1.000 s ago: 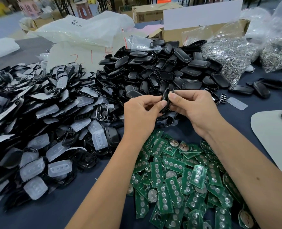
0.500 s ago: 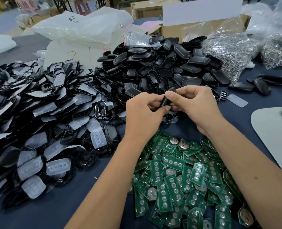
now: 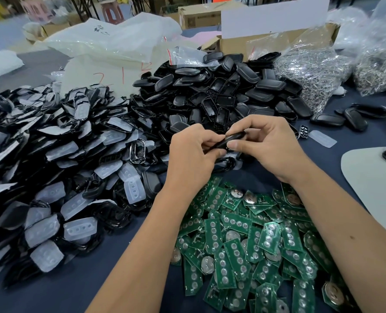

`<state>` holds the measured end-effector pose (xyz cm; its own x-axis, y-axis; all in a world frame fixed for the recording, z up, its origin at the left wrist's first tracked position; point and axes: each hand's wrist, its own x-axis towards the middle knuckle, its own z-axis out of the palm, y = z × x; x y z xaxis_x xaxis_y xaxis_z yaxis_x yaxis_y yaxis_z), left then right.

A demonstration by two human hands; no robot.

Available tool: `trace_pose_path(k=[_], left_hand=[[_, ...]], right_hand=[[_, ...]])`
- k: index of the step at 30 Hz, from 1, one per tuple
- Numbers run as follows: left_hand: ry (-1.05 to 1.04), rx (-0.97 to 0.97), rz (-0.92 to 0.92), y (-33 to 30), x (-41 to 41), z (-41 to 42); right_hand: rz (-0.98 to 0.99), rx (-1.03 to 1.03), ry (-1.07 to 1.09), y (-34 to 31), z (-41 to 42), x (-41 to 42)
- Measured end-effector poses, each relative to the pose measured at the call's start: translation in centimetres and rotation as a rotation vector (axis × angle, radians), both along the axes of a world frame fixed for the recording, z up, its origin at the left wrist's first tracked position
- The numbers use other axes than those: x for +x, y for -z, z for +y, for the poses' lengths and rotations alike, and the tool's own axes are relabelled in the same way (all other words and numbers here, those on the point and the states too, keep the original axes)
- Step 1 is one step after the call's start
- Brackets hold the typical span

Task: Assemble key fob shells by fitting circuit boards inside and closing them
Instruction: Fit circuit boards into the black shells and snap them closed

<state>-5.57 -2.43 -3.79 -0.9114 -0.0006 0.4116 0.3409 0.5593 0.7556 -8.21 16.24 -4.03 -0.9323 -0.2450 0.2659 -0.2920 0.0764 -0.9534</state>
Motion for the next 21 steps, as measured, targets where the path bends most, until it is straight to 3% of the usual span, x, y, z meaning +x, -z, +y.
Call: trace_pose_path(k=[8,16,21], left_hand=[[-0.004,0.009,0.012,0.02,0.03,-0.35],[-0.007,-0.002,0.057,-0.22,0.72,0.11],[-0.020,0.179,-0.059,-0.23,0.37,0.29]], right_hand=[[0.123,0.079,0.023,-0.06,-0.59,0.16],[0.051,0.014,-0.004,0.06,-0.51,0.28],[-0.030,-0.129,-0.009,-0.14,-0.88,0.15]])
